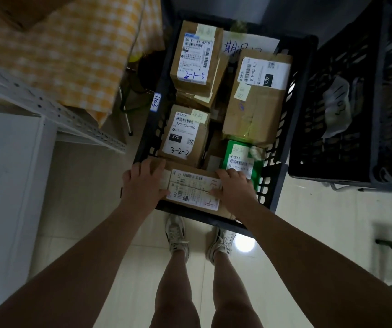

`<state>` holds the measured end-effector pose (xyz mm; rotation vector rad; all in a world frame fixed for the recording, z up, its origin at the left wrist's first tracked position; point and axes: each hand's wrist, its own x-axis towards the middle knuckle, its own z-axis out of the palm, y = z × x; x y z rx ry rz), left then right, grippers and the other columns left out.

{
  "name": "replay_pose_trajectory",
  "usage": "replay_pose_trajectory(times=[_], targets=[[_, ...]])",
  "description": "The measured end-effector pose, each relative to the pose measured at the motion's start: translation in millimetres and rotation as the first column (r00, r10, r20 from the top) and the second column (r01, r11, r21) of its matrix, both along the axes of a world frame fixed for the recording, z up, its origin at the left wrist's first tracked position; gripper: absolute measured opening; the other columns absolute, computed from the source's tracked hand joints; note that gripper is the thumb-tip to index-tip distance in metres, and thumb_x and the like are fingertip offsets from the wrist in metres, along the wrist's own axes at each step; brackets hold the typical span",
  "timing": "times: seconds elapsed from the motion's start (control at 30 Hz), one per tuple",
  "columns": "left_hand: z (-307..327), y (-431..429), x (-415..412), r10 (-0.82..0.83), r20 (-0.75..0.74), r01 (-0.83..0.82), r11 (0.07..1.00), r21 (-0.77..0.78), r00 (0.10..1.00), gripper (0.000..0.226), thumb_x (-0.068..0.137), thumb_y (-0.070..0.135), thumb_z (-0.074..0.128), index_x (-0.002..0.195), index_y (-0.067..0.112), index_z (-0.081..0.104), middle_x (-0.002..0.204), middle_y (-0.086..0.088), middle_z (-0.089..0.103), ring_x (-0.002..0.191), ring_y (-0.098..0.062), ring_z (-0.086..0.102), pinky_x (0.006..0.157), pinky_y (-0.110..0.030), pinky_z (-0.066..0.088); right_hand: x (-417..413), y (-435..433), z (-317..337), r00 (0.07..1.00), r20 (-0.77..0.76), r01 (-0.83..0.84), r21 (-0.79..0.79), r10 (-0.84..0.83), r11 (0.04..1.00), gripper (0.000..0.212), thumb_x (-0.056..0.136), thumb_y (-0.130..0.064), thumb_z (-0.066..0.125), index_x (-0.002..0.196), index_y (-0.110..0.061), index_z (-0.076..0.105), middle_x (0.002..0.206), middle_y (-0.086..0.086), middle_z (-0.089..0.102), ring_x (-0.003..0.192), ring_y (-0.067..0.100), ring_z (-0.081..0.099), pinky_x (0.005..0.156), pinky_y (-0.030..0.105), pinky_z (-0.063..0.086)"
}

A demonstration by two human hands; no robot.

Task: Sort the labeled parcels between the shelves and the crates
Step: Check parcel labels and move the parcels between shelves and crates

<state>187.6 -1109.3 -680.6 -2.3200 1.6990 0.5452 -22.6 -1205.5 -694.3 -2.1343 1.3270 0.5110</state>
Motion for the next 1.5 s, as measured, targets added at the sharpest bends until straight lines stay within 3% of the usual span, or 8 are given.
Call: replay_pose_trajectory(times=[0.17,0.33,0.63,0.87,1.03,1.17,1.3,1.5], targets=[[2.4,4.4,6.2,0.001,-0.028,-0.002,0.999,-0.047,1.0,0.077,0.079,0.048,0.068,0.142,0.018,0.036,0.14,-0.012,0.038,0.126,-0.033,0.035,0.098,-0.047,0.031,-11.6,-2.9,6.1,0.998,0.059,0.034,0.044,-0.037,0.998,0.067,0.088,-0.047,0.059,0.143,-0.021,0.032,0.142,0.009,0.04,0.133,0.03,0.032,0.108,0.048,0.034],[23.4,3.8,4.7,-0.009,-0.048,0.006,0.997,-0.077,0.999,0.063,0.085,0.043,0.062,0.139,0.018,0.04,0.136,-0.011,0.041,0.124,-0.031,0.036,0.098,-0.044,0.031,-10.6,1.7,28.6,0.999,0.012,-0.029,-0.018,0.03,0.999,0.055,0.095,-0.044,0.047,0.142,-0.02,0.034,0.14,0.009,0.042,0.133,0.03,0.034,0.107,0.046,0.033],[132.7,1.1,-16.1,-0.019,0.045,0.03,0.967,-0.254,0.999,0.048,0.095,0.039,0.044,0.138,0.018,0.04,0.133,-0.007,0.045,0.119,-0.027,0.041,0.097,-0.037,0.032,11.6,10.2,144.7,0.978,0.091,-0.159,-0.26,0.188,0.952,0.037,0.1,-0.033,0.038,0.131,-0.017,0.048,0.129,0.008,0.051,0.12,0.028,0.045,0.094,0.04,0.04],[223.4,26.2,-68.7,0.156,0.192,-0.075,0.924,-0.375,0.969,0.041,0.097,0.036,0.038,0.133,0.02,0.045,0.13,-0.005,0.047,0.119,-0.026,0.043,0.095,-0.039,0.032,-2.4,11.5,234.0,0.914,0.159,-0.26,-0.48,0.374,0.838,0.037,0.1,-0.033,0.035,0.131,-0.017,0.049,0.13,0.005,0.052,0.118,0.027,0.047,0.094,0.038,0.039],[304.3,57.8,-103.0,0.309,0.264,-0.128,0.835,-0.536,0.913,0.03,0.091,0.033,0.048,0.111,0.014,0.061,0.11,-0.006,0.061,0.102,-0.027,0.057,0.082,-0.038,0.045,-15.9,15.2,303.3,0.741,0.386,-0.264,-0.584,0.549,0.767,0.034,0.099,-0.031,0.042,0.125,-0.013,0.058,0.119,0.007,0.059,0.111,0.027,0.053,0.087,0.036,0.045],[366.4,101.6,-124.0,0.411,0.285,-0.145,0.752,-0.643,0.866,0.018,0.081,0.022,0.066,0.094,0.01,0.068,0.093,-0.01,0.067,0.084,-0.031,0.063,0.07,-0.038,0.048,-6.8,41.6,362.6,0.537,0.435,-0.313,-0.693,0.723,0.65,0.03,0.098,-0.026,0.046,0.115,-0.01,0.064,0.107,0.009,0.064,0.098,0.029,0.058,0.082,0.041,0.049],[420.4,163.5,-131.3,0.541,0.351,-0.203,0.719,-0.665,0.765,0.026,0.08,0.024,0.07,0.1,0.008,0.069,0.097,-0.013,0.067,0.085,-0.034,0.063,0.073,-0.04,0.048,14.7,89.6,416.8,0.343,0.434,-0.325,-0.777,0.833,0.539,0.025,0.096,-0.022,0.05,0.106,-0.007,0.066,0.1,0.01,0.066,0.088,0.029,0.06,0.076,0.042,0.048],[468.3,281.3,-138.5,0.74,0.362,-0.31,0.599,-0.738,0.566,0.036,0.095,0.036,0.047,0.122,0.015,0.057,0.119,-0.007,0.058,0.107,-0.03,0.052,0.09,-0.039,0.037,42.7,193.0,472.8,0.088,0.481,-0.315,-0.817,0.872,0.483,0.021,0.091,-0.02,0.057,0.106,-0.009,0.068,0.098,0.008,0.068,0.085,0.027,0.062,0.074,0.038,0.05]])
